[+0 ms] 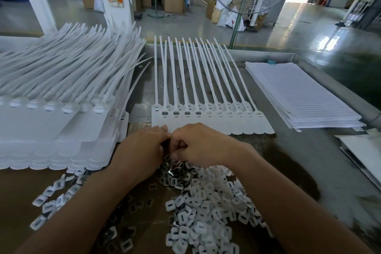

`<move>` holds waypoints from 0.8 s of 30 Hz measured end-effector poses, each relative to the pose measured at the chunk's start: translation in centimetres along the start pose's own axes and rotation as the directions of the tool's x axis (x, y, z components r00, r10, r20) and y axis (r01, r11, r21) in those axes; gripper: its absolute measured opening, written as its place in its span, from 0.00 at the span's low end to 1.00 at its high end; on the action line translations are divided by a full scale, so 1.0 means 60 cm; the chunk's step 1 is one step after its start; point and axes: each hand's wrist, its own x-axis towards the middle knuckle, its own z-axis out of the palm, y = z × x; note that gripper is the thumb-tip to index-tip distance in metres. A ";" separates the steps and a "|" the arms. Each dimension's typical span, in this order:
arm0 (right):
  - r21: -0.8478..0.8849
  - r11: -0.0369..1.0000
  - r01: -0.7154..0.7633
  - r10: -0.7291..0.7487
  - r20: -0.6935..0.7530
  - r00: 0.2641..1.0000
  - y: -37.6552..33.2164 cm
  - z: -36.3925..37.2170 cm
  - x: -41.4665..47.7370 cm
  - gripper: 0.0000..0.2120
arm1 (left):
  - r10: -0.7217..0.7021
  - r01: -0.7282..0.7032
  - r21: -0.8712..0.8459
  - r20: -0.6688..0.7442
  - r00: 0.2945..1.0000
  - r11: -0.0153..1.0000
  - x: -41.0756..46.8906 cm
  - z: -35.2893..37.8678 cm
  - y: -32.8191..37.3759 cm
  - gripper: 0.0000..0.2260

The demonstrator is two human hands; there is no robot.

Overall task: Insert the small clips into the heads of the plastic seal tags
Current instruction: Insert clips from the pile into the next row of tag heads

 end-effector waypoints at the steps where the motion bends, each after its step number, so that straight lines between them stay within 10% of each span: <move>1: -0.006 1.000 -0.001 0.001 0.007 1.000 0.001 0.000 0.000 0.07 | 0.001 -0.001 -0.001 -0.003 1.000 1.000 0.000 0.000 0.000 0.20; 24: 0.204 0.972 -0.116 0.177 -0.312 0.934 0.077 -0.031 0.017 0.05 | -0.055 0.054 0.048 0.021 0.998 0.997 0.003 -0.001 0.004 0.23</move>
